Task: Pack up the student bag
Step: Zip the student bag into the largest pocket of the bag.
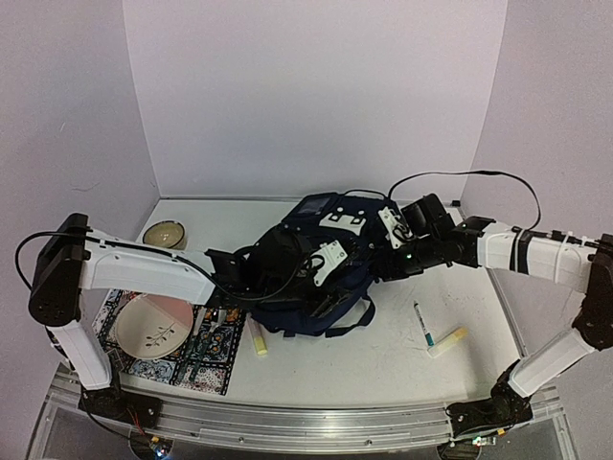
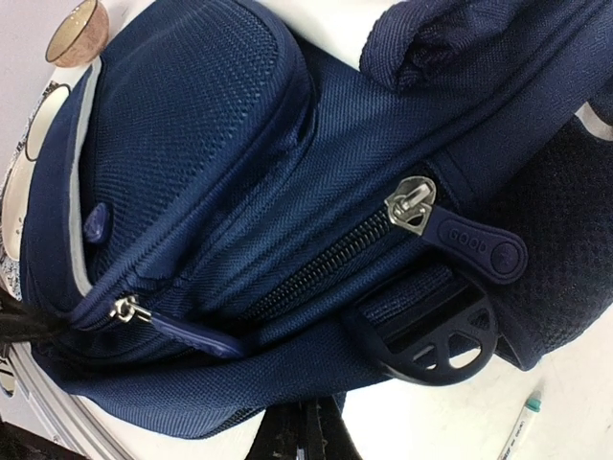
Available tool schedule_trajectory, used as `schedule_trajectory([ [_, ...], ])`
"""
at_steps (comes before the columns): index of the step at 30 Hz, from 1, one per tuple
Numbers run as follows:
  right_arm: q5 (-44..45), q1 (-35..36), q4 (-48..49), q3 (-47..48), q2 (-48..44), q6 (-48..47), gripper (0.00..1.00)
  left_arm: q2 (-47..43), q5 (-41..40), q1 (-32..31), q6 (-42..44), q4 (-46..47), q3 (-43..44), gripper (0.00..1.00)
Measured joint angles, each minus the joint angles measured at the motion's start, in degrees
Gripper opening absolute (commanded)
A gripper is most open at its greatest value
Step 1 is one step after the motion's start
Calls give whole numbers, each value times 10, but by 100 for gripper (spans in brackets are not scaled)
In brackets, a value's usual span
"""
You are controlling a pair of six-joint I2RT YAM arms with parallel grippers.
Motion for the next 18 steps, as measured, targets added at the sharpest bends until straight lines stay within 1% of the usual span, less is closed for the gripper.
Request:
schedule_trajectory([
  [1, 1, 0, -1, 0, 1, 1, 0, 5, -4, -1, 4, 4, 1, 58],
  [2, 2, 0, -3, 0, 2, 1, 0, 11, -11, -3, 9, 9, 2, 52],
  [8, 10, 3, -10, 2, 3, 1, 0, 49, -45, -8, 36, 18, 10, 3],
  [9, 14, 4, -14, 3, 3, 1, 0, 51, -50, -7, 37, 19, 10, 0],
  [10, 19, 5, -18, 3, 3, 1, 0, 51, -54, -7, 38, 20, 10, 0],
  [15, 62, 7, -39, 13, 3, -3, 0, 48, -68, -8, 46, 23, 10, 0],
  [18, 74, -14, -42, 15, 3, -5, 0, 33, -70, -8, 42, 23, 4, 0],
])
